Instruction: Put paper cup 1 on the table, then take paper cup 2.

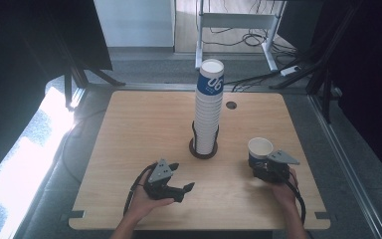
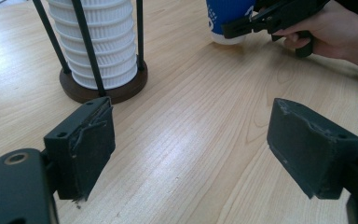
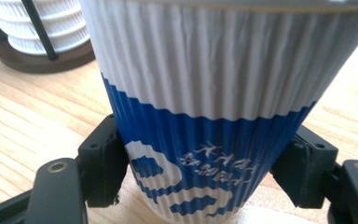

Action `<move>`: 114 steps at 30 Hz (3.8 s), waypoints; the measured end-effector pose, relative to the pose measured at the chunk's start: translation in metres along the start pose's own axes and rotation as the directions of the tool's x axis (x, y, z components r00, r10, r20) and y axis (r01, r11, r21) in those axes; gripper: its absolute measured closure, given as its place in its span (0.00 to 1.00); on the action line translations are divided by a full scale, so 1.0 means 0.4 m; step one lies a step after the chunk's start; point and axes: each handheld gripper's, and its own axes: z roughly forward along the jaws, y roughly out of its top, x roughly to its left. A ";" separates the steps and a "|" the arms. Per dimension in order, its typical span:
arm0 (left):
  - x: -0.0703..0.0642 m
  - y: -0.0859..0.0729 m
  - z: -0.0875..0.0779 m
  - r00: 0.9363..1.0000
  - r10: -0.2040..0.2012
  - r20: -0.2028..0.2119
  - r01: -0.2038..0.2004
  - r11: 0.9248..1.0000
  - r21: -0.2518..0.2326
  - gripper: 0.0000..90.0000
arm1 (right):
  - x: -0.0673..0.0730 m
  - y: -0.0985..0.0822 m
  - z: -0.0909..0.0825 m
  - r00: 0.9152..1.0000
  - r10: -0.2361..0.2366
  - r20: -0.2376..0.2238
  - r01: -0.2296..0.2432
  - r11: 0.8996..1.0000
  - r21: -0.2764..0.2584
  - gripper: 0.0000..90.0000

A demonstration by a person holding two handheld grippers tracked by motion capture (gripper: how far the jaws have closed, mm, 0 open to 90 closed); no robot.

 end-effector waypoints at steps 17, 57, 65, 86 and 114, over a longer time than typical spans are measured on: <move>0.002 -0.004 0.005 0.999 -0.009 0.035 0.009 1.000 0.012 0.17 | -0.007 -0.010 0.011 1.000 0.001 0.010 -0.002 0.997 0.077 0.30; 0.042 -0.010 -0.033 0.997 -0.076 -0.011 0.076 0.997 -0.020 0.18 | 0.005 0.002 -0.146 0.992 0.128 0.016 -0.126 0.990 -0.057 0.10; 0.053 -0.014 -0.040 0.994 -0.101 -0.031 0.100 0.995 -0.020 0.19 | 0.027 0.038 -0.207 0.996 0.073 -0.048 -0.081 0.977 -0.198 0.19; 0.074 0.000 -0.043 0.982 -0.156 -0.109 0.152 0.987 -0.051 0.16 | 0.129 0.096 -0.213 0.949 -0.041 -0.312 -0.048 0.961 -0.272 0.25; 0.172 0.242 0.049 0.990 -0.096 -0.099 0.083 0.988 -0.130 0.13 | 0.133 0.100 -0.210 0.940 -0.060 -0.335 -0.035 0.962 -0.269 0.21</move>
